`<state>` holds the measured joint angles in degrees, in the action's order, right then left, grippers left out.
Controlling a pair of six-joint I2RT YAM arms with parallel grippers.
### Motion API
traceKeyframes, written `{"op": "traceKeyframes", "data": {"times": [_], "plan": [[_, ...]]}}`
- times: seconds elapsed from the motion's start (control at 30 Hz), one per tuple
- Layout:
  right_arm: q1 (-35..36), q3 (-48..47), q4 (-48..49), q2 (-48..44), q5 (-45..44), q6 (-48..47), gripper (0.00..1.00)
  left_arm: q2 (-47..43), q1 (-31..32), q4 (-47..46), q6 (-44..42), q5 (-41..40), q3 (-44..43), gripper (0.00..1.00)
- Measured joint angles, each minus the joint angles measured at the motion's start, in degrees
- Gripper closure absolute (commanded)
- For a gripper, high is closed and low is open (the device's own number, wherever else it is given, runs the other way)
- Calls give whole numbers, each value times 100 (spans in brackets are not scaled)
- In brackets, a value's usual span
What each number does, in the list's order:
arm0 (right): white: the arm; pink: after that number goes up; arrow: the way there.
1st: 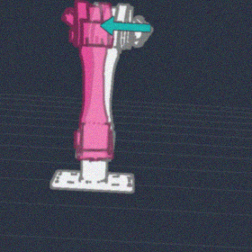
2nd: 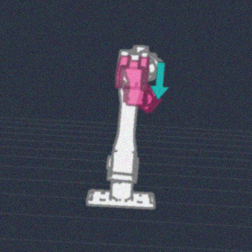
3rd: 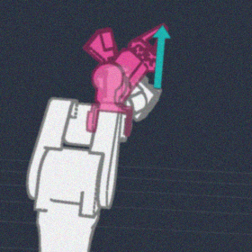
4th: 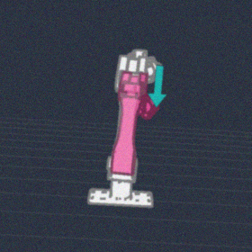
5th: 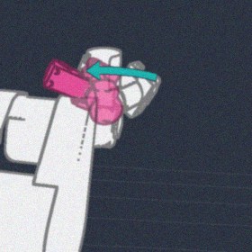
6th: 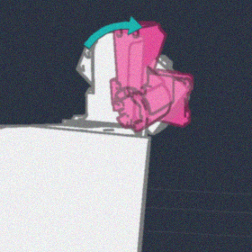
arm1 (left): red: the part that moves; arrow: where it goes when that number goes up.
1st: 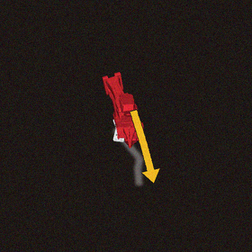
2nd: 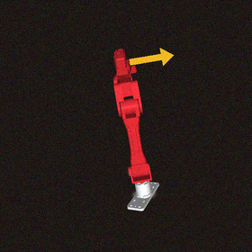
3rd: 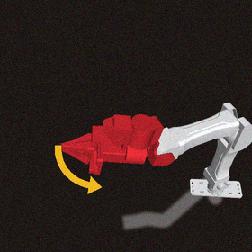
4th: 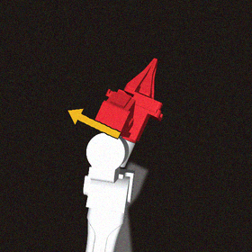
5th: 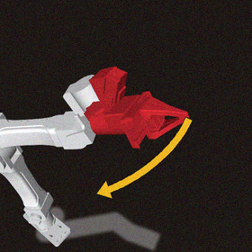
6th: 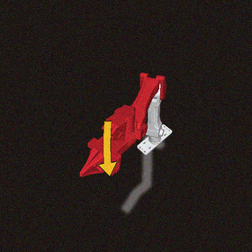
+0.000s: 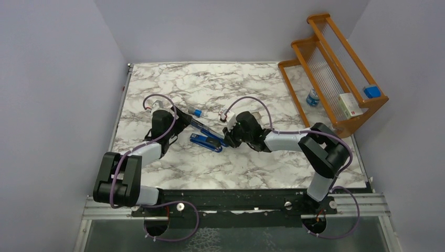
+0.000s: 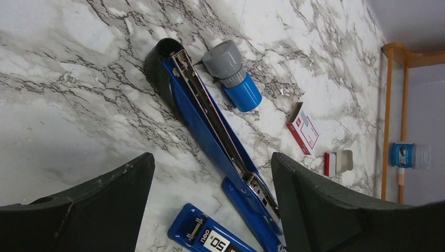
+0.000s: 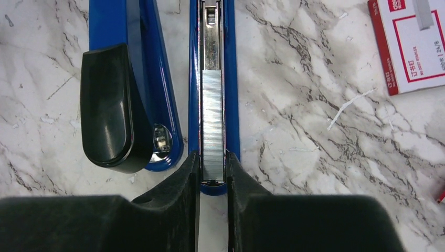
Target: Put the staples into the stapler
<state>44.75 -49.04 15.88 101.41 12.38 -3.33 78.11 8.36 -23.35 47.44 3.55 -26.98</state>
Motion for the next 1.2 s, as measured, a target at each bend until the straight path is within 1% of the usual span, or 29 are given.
{"op": "traceKeyframes", "data": {"times": [0.07, 0.13, 0.27, 0.47, 0.7, 0.93, 1.03, 1.2], "plan": [[2, -63, 33, 70, 7, -22, 96, 79, -28, -4, 59, 50, -26, 15], [2, -157, 63, 164, 57, -59, 99, 168, -55, -35, 144, 109, -50, 15], [2, -439, 155, 442, 140, -151, 99, 352, -92, -188, 330, 223, -55, 15], [2, -870, 238, 824, 243, -282, 99, 968, -114, -658, 715, 446, -118, 15], [2, -1045, 229, 951, 291, -302, 99, 1464, -116, -1488, 1397, 518, -127, 15], [-4, -1045, 225, 951, 286, -321, 99, 2127, -116, -2590, 2162, 531, -127, 16], [-37, -1045, 225, 951, 278, -321, 99, 2441, -122, -3121, 2465, 544, -122, 19], [-57, -1045, 221, 951, 271, -339, 99, 2695, -173, -3685, 2627, 529, -9, 31]]}}
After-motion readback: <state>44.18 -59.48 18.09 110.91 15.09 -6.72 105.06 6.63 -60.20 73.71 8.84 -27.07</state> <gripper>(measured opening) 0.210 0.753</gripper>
